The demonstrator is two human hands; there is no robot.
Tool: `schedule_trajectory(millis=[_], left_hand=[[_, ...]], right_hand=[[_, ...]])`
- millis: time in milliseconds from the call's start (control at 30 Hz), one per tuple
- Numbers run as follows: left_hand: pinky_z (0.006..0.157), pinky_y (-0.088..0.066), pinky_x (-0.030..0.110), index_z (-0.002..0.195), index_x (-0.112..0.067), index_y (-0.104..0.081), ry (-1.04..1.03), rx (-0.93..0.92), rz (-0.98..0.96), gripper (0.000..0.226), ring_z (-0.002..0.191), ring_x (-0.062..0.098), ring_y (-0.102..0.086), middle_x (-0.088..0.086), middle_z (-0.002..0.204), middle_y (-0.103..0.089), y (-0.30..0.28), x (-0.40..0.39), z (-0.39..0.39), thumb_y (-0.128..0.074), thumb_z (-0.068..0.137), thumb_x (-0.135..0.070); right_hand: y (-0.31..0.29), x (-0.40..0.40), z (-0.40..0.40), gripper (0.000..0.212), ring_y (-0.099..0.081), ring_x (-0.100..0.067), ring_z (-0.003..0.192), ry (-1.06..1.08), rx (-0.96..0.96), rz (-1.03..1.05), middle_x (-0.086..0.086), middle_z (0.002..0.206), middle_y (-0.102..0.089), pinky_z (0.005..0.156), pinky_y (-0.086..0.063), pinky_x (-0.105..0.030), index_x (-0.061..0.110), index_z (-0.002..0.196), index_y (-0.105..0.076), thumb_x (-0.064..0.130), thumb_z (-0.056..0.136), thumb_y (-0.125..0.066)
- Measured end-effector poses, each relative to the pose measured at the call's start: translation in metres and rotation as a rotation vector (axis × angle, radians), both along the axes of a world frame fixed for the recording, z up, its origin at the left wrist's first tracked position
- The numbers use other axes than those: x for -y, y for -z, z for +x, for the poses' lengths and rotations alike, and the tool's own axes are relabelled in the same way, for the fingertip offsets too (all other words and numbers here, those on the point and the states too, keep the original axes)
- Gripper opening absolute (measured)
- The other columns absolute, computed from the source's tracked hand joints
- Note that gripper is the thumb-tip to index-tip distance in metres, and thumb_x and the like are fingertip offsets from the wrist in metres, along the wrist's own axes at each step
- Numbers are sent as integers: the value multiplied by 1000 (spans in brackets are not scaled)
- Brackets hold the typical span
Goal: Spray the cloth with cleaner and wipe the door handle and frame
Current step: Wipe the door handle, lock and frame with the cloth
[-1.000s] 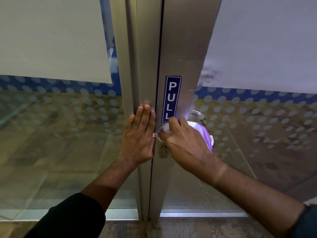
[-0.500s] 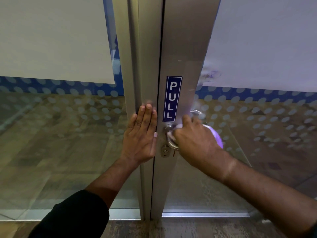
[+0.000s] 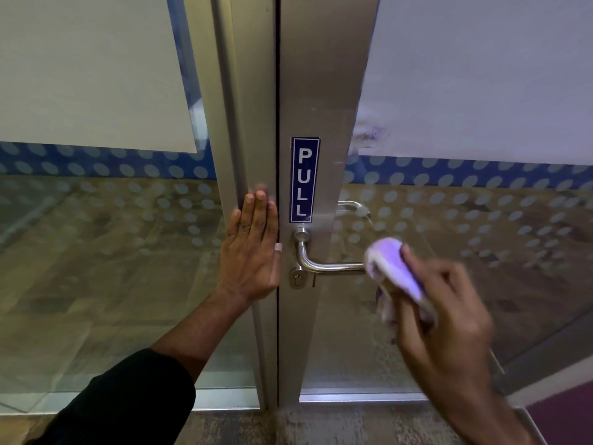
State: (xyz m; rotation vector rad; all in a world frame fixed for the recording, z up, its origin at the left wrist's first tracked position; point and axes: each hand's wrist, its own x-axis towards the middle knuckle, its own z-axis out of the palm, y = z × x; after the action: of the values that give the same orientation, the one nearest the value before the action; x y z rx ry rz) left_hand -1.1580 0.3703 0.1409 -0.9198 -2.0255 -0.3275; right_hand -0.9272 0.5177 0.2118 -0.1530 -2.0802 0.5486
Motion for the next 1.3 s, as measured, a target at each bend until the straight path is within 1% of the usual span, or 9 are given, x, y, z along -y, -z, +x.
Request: schedule_trajectory(millis=[133, 300, 433, 500, 600, 800, 967, 1100, 1300], left_hand=[[123, 9, 41, 153, -4, 8, -1, 34, 13, 89, 151, 28, 14, 12, 161, 22, 5, -1, 4, -44, 84, -26], [123, 9, 41, 153, -4, 7, -19, 43, -11, 88, 151, 30, 13, 13, 162, 20, 19, 2, 5, -43, 85, -27], [123, 8, 41, 153, -3, 7, -34, 52, -37, 87, 151, 30, 12, 14, 162, 20, 34, 4, 10, -43, 86, -29], [123, 8, 42, 153, -4, 10, -26, 67, -28, 89, 151, 30, 15, 13, 161, 24, 41, 3, 13, -43, 86, -29], [123, 11, 42, 151, -5, 16, -26, 83, 5, 93, 149, 28, 21, 11, 158, 31, 54, -4, 14, -44, 84, -30], [122, 12, 41, 151, -3, 14, -20, 55, 54, 100, 148, 28, 25, 11, 156, 33, 84, -11, 11, -46, 76, -29], [123, 6, 43, 150, 5, -3, 27, -54, 127, 95, 150, 30, 15, 21, 159, 4, 94, -12, 2, -48, 74, -29], [124, 2, 43, 151, 5, -9, 80, -92, 174, 92, 151, 32, 7, 25, 160, -1, 97, -14, -2, -48, 75, -30], [124, 0, 44, 153, 4, -9, 109, -181, 210, 89, 152, 32, 4, 24, 162, 0, 105, -16, -10, -46, 81, -34]], right_hand=[[49, 15, 7, 35, -55, 10, 86, -71, -71, -116, -5, 94, -51, 73, -39, -2, 7, 116, -65, 6, 85, -50], [117, 10, -3, 38, -64, -17, 78, -15, 25, -384, 2, 102, -57, 53, -54, -39, 16, 113, -71, -2, 82, -59], [128, 4, -25, 35, -61, -3, 88, 9, -33, -363, -9, 102, -63, 70, -46, -11, 7, 109, -71, -4, 78, -59], [129, 4, -36, 34, -62, -8, 92, 36, -67, -351, -13, 104, -63, 75, -44, -11, 3, 109, -70, -4, 78, -58], [139, 5, -55, 34, -63, -25, 98, 57, -152, -266, -16, 109, -63, 87, -46, -19, 0, 109, -69, -6, 78, -58], [166, 2, -92, 38, -62, -32, 104, 60, -371, 8, -16, 118, -62, 90, -48, -35, 4, 113, -64, -12, 79, -61], [175, -1, -114, 36, -66, -29, 102, 94, -591, 140, -16, 112, -68, 84, -51, -42, 6, 111, -64, -7, 78, -62], [177, -5, -130, 36, -64, -29, 107, 62, -584, 194, -10, 117, -67, 86, -48, -43, 12, 118, -62, 6, 83, -67], [169, -7, -157, 31, -57, -32, 90, 164, -498, 334, -14, 106, -67, 67, -42, -44, 11, 116, -68, 20, 87, -65]])
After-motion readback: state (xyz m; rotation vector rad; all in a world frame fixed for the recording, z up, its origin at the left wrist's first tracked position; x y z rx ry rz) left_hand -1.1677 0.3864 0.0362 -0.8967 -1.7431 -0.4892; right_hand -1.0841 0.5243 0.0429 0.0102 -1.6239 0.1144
